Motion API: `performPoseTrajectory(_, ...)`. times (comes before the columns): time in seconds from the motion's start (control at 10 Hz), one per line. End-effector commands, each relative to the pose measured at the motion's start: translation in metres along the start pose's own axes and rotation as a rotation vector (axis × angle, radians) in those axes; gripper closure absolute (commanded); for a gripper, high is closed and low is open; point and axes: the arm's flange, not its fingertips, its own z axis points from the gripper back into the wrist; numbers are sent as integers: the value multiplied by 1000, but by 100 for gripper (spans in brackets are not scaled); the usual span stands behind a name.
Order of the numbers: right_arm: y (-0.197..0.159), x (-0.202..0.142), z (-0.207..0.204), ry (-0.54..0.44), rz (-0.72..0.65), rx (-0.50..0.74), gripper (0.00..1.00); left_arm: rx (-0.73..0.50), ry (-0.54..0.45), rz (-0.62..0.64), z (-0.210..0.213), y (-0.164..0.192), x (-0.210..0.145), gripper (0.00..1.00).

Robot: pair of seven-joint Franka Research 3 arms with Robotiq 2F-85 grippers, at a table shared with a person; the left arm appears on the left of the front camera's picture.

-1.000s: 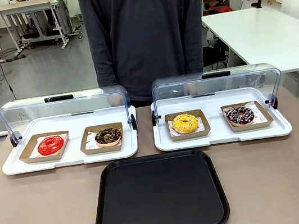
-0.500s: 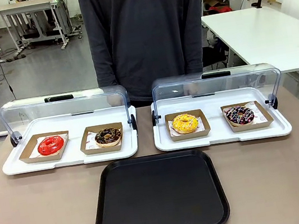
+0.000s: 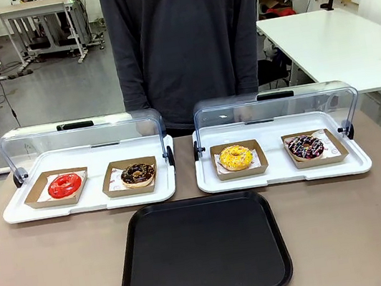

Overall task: Move the third donut from the left to the tray.
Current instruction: Pick up the Paper togo box containing the Donut indicated by the person and place it on the Handle tray.

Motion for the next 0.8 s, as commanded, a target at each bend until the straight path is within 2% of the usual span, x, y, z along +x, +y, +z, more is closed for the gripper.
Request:
performPoseTrajectory(0.0,-1,2,-1,-9,11,-1,0,0,0,1,1,-1,1,0)
performPoseTrajectory(0.7,-1,2,-1,-9,11,-1,0,0,0,1,1,-1,1,0)
